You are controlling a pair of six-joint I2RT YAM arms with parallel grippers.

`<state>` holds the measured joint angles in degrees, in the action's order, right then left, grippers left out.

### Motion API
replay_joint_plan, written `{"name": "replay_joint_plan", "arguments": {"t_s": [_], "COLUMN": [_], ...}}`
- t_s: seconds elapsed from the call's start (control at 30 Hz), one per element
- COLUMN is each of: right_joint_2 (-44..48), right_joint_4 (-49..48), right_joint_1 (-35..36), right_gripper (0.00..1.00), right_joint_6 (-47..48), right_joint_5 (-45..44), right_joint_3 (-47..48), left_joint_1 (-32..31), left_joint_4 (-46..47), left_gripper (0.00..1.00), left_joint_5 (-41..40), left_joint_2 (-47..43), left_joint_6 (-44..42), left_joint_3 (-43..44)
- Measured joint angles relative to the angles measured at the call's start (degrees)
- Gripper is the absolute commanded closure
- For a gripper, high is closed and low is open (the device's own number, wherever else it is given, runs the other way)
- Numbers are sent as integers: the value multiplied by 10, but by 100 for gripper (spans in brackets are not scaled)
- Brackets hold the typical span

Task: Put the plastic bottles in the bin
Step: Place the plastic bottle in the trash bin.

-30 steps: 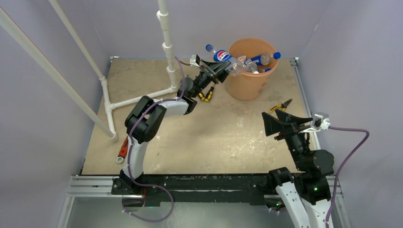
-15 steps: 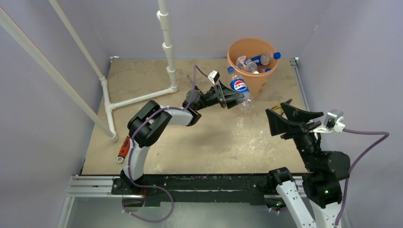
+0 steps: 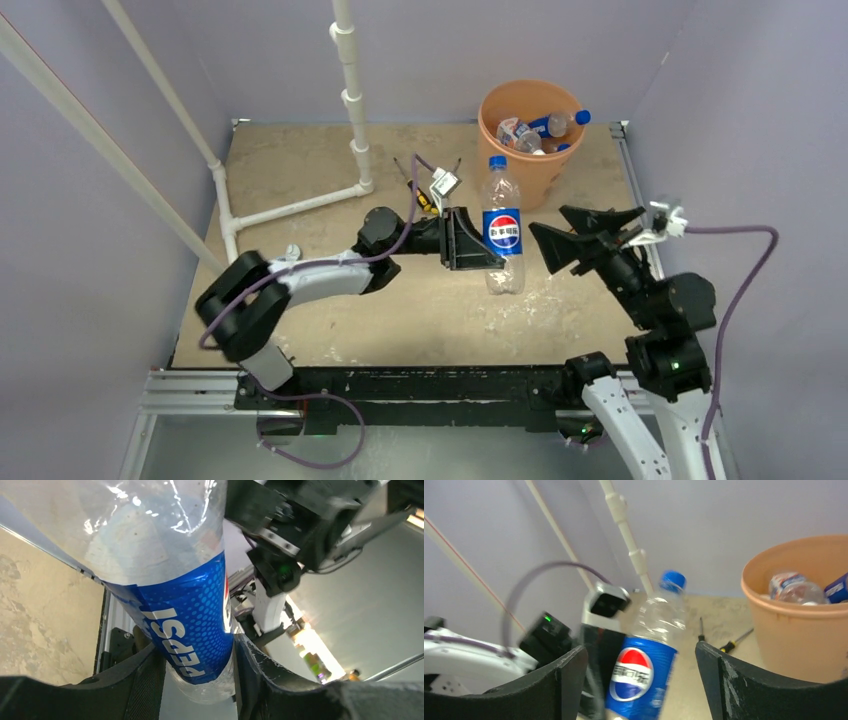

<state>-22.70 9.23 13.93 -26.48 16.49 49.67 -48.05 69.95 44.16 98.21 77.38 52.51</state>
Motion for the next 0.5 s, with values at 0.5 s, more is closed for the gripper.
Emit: {"name": "replay_joint_plan", "arguments": {"t_s": [0.5], "right_joint_2": [-52], "right_joint_4": [0], "right_joint_1": [3], "right_gripper": [5], "right_joint_6": [-30], "right_joint_5": [192], "right_joint_3": [56], "left_joint_1": [-109], "left_joint_4": [-698], "left_gripper": [100], "left_joint_5": [-258], "left_joint_2": [-364], "left_joint_6": [-572], "left_joint_3": [5]}}
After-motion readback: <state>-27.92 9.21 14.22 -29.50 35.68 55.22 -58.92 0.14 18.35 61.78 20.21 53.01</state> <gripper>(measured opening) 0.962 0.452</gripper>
